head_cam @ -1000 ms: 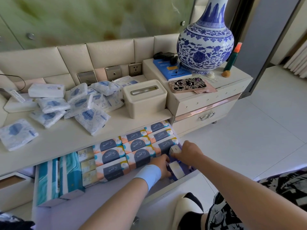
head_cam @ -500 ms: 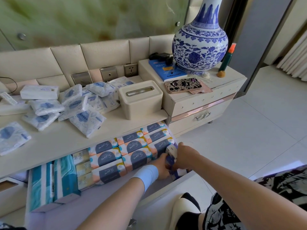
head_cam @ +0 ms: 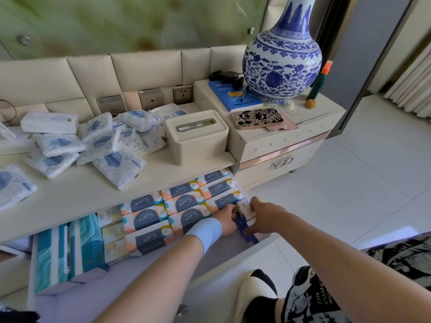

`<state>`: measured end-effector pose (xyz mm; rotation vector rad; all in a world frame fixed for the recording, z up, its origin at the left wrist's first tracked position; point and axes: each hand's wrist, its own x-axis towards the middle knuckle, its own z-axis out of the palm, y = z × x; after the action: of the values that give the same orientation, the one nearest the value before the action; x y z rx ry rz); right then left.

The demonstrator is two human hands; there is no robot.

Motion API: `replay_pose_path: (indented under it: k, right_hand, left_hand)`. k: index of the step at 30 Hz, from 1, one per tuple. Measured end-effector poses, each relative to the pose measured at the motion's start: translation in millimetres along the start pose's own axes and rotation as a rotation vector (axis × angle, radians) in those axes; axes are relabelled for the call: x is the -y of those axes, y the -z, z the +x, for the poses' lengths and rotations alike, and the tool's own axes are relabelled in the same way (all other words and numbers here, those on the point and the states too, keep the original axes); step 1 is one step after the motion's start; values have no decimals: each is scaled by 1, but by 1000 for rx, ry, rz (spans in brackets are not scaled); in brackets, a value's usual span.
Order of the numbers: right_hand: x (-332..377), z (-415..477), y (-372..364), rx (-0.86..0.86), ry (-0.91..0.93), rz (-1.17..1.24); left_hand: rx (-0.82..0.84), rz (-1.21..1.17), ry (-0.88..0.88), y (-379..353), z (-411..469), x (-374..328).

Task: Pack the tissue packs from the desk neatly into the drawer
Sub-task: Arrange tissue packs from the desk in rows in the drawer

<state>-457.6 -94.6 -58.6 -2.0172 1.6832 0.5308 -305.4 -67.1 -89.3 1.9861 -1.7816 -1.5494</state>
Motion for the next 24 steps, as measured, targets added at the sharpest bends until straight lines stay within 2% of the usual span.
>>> replay_pose_path:
  k: [3, 8, 12, 16, 19, 24]
  right_hand:
    - [1, 1, 14, -82, -22, 43]
    - [24, 8, 41, -246, 67, 102]
    - [72, 9, 64, -263, 226, 126]
    - [125, 13, 94, -267, 347, 111]
    - [162, 21, 122, -270, 447, -29]
    - [216, 40, 164, -446, 572, -323]
  left_hand:
    - [20, 70, -19, 11, -2, -2]
    - [-68, 103, -41, 46, -11, -9]
    - [-252, 154, -73, 100, -33, -8]
    - [-422, 273, -27, 161, -64, 3]
    - [-495, 341, 15, 201, -82, 14]
    - [-503, 587, 90, 254, -93, 37]
